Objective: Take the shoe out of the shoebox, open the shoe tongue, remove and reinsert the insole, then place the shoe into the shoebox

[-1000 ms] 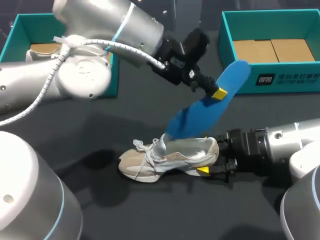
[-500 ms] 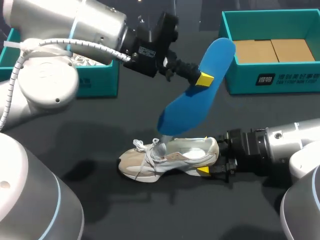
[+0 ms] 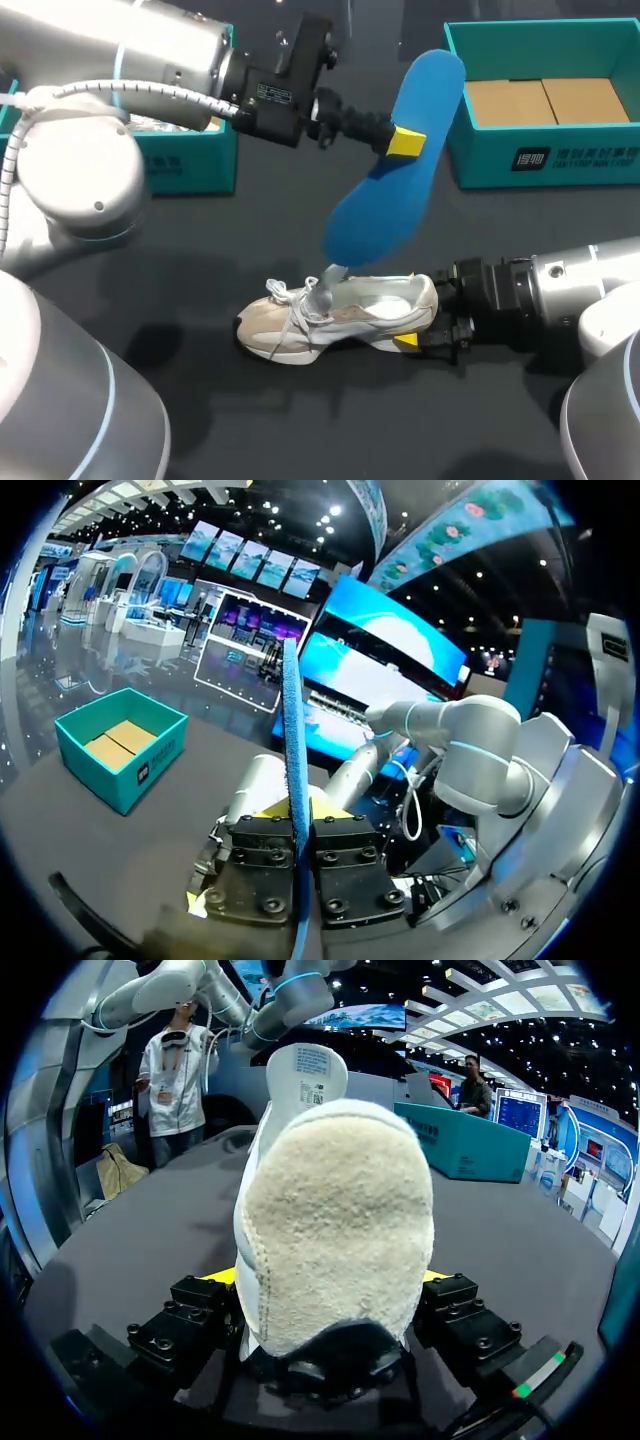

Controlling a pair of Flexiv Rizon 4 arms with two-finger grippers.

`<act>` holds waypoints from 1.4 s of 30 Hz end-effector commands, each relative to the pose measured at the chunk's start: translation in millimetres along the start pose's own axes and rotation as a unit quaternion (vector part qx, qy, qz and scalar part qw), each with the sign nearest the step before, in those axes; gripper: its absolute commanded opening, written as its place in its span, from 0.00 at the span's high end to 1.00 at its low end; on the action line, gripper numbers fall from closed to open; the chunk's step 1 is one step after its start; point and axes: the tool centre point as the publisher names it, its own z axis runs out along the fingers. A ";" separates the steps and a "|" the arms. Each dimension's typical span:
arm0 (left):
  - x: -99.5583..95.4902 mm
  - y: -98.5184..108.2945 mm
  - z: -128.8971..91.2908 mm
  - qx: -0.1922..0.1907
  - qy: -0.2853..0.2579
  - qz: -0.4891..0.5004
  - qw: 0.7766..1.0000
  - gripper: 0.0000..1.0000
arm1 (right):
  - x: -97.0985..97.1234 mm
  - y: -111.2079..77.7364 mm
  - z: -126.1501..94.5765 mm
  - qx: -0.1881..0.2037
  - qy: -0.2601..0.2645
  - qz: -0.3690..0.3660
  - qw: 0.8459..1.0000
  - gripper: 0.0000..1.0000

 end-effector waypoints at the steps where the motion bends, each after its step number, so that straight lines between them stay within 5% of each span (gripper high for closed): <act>1: 29.6 9.6 -17.3 0.064 -0.004 0.003 0.998 1.00 | 1.2 0.4 -0.6 0.002 -0.001 0.000 1.000 1.00; 3: 45.0 4.1 -25.4 0.086 0.000 0.006 0.996 1.00 | 1.2 0.4 -0.6 0.002 -0.001 0.000 1.000 1.00; 16: 45.0 4.1 -25.4 0.086 0.000 0.006 0.996 1.00 | 1.2 0.4 -0.6 0.002 -0.001 0.000 1.000 1.00; 31: 67.8 16.3 -75.8 0.134 0.007 -0.006 0.991 1.00 | 1.2 0.4 -0.6 0.002 -0.001 0.000 1.000 1.00; 42: 70.6 20.4 -82.0 0.135 -0.003 -0.016 0.991 1.00 | 1.2 0.4 -0.6 0.002 -0.001 0.000 1.000 1.00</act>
